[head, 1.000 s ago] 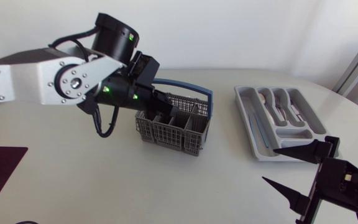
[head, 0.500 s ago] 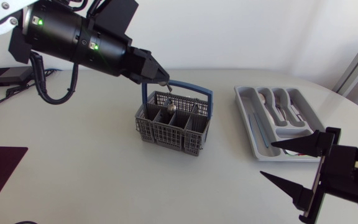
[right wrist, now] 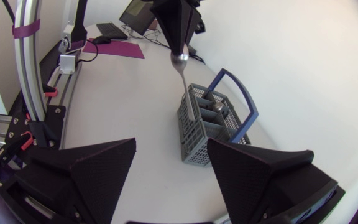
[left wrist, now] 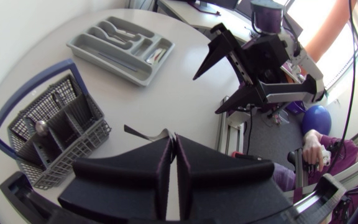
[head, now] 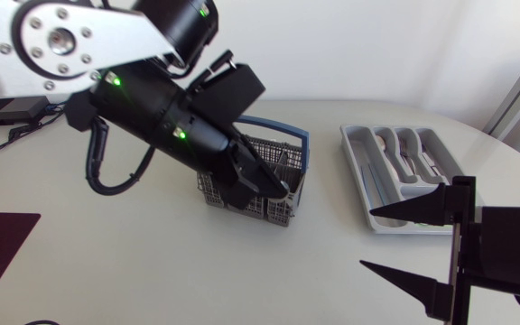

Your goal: Sort the cutlery from the basket into the organizer compartments.

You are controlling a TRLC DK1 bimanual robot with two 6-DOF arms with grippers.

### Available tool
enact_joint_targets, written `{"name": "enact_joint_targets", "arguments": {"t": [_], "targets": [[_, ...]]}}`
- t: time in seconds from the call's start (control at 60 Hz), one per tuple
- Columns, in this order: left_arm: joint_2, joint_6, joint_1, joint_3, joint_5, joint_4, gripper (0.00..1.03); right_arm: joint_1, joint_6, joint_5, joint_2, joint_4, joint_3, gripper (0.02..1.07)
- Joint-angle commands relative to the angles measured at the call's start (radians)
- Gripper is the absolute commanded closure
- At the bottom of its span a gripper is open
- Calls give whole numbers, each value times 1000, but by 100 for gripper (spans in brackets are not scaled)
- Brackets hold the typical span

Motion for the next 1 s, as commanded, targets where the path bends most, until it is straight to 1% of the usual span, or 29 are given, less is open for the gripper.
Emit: {"name": "enact_joint_targets", "arguments": {"t": [0.0,0.05,0.2,0.233,0.333,0.417,0.45,0.55,0.667,0.85,0.983], "targets": [[38,63,-34,-42,28,-20,100,44,29,-5,26,3,17,25],[54,88,-54,-48,34,-26,100,70,27,-5,39,13,15,31],[81,150,-101,-47,65,-52,100,133,29,-5,84,45,12,39],[86,155,-109,-44,66,-56,100,145,29,-5,95,53,9,40],[100,164,-126,-39,89,-56,100,185,29,-5,127,79,-3,47],[112,170,-137,-37,92,-60,100,214,30,-2,145,94,-9,51],[112,172,-138,-36,100,-65,100,222,30,-2,151,99,-11,52],[112,173,-140,-33,109,-68,100,246,30,-2,165,111,-22,52],[110,177,-138,-30,120,-72,100,300,41,18,182,135,-40,61],[106,178,-144,-30,134,-83,100,320,52,39,214,186,-60,63],[100,178,-149,-34,144,-83,100,328,52,52,230,209,-60,70]]}}
